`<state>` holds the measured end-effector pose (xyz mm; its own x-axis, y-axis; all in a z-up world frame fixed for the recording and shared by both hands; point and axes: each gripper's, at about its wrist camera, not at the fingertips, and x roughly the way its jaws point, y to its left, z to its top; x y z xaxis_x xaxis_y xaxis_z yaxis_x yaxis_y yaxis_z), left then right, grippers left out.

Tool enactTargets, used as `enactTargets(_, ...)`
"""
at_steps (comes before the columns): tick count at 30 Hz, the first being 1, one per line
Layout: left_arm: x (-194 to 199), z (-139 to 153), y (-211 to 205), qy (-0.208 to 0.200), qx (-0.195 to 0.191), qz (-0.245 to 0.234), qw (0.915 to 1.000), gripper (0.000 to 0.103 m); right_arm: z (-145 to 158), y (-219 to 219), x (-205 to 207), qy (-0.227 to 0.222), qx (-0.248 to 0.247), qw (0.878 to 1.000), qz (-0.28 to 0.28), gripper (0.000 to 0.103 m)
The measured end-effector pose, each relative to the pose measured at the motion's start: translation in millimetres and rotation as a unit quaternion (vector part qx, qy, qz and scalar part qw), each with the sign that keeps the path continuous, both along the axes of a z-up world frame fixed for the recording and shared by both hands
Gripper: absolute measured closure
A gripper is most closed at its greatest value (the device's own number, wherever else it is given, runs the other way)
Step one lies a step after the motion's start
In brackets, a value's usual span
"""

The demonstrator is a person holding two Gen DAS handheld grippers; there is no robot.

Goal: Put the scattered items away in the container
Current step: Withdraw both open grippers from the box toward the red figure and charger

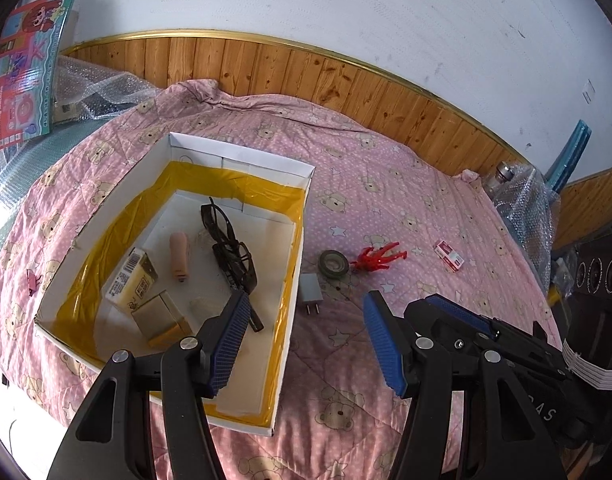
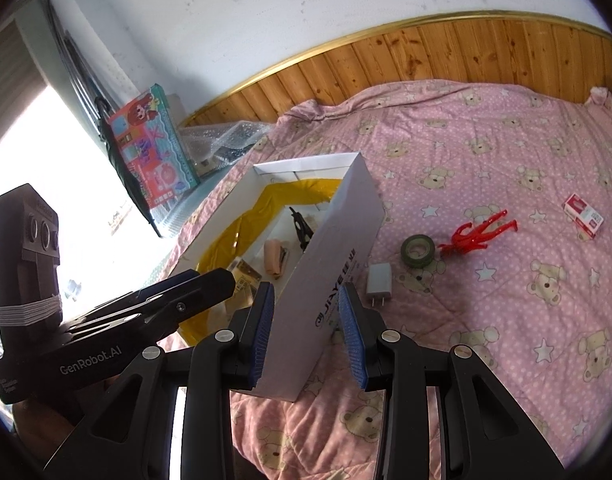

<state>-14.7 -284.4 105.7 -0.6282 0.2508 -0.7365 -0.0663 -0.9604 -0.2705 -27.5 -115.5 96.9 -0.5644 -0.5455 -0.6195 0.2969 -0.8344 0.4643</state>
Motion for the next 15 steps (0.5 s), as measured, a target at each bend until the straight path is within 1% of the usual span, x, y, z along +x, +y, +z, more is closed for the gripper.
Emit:
enactTargets(8, -2.5, -7.9, 25.0, -0.011, -0.014, -0.014, 0.9997, 0.042, -14.2, 37.0, 0.3, -0.013, -0.015, 0.999, -0.028, 0.066)
enactTargets(15, -10.7, -25.1, 49.7, -0.032, -0.024, -0.030, 0.9988, 0.042, -37.1, 67.9, -3.6, -0.036, -0.025, 0.998, -0.053, 0.066)
